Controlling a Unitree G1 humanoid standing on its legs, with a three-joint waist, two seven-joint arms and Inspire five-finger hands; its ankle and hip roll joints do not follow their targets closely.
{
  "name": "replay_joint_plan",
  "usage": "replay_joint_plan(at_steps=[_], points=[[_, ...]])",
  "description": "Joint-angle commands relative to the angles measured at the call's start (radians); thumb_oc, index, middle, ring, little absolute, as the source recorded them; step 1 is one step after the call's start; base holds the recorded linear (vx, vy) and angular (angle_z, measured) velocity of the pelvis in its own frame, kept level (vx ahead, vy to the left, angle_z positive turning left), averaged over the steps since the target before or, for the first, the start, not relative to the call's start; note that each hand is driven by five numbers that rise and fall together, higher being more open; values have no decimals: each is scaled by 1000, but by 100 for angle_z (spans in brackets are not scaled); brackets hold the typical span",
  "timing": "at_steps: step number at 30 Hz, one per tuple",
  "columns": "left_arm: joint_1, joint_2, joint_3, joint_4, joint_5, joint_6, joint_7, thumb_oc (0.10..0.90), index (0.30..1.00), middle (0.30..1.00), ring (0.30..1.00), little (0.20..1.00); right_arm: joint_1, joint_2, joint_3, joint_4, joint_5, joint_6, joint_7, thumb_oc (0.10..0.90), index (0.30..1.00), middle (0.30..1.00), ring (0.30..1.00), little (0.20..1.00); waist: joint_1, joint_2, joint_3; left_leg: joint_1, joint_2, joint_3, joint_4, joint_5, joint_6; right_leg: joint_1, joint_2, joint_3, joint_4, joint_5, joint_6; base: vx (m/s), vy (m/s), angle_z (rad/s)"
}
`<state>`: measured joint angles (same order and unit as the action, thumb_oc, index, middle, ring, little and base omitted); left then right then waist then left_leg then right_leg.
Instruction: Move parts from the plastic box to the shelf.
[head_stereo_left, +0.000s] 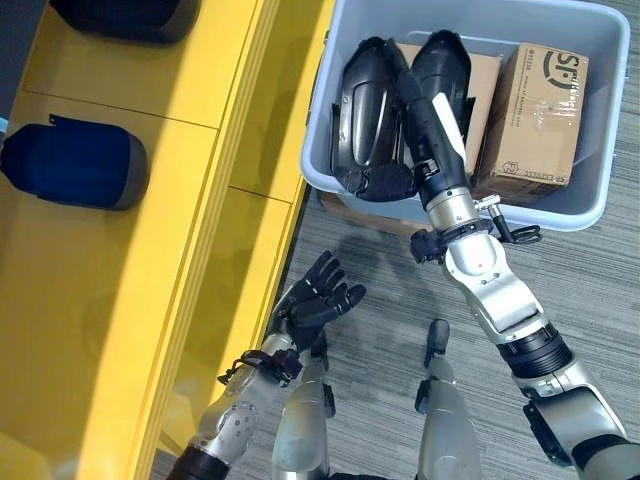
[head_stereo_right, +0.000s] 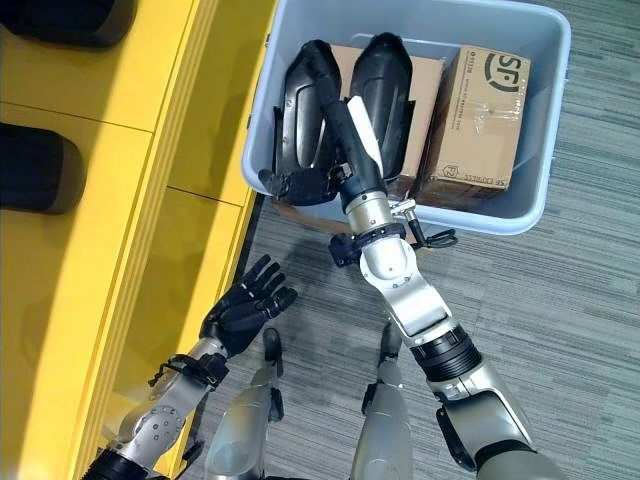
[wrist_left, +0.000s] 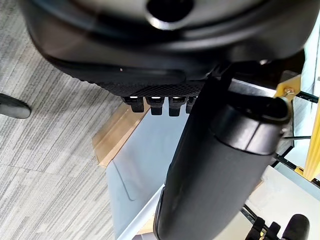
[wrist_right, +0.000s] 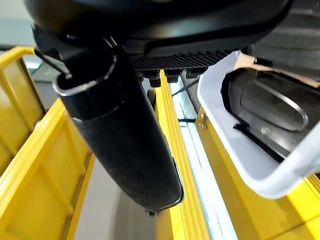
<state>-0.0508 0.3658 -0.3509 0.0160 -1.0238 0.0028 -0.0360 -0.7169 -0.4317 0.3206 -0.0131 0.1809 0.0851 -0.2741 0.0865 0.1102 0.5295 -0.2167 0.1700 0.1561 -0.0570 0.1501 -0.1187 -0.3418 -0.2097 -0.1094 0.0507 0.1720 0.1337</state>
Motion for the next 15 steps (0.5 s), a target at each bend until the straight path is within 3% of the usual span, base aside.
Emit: replay_joint_plan(at_steps=[1, 4, 8, 15], points=[[12, -2, -2, -190, -47, -22, -61, 900, 1000, 1000, 1000, 1000, -183, 10, -56, -63, 42, -77, -55, 900, 1000, 1000, 1000, 1000, 9, 8, -10, -68, -27, -41, 80, -64, 51, -42, -27, -38, 180, -169, -24, 41, 0, 9], [15, 2, -9, -189, -45, -11, -69, 900, 1000, 1000, 1000, 1000, -210, -11, -82, 23, 37, -55, -108, 900, 1000, 1000, 1000, 1000, 19, 16, -10, -84, -32, -45, 90, -65, 51, -55, -30, -44, 194, -176, -27, 53, 5, 7], [14, 6, -12, -184, -60, -6, -67, 900, 1000, 1000, 1000, 1000, -241, -44, -125, 126, -22, -96, -157, 900, 1000, 1000, 1000, 1000, 29, 25, -10, -108, -39, -50, 111, -71, 52, -77, -34, -49, 220, -188, -30, 58, 1, 4], [9, 0, -26, -176, -69, 10, -72, 900, 1000, 1000, 1000, 1000, -293, -75, -137, 189, -50, -18, -181, 900, 1000, 1000, 1000, 1000, 36, 49, -10, -166, -45, -55, 142, -69, 50, -140, -33, -50, 275, -209, -42, 58, 6, 3]])
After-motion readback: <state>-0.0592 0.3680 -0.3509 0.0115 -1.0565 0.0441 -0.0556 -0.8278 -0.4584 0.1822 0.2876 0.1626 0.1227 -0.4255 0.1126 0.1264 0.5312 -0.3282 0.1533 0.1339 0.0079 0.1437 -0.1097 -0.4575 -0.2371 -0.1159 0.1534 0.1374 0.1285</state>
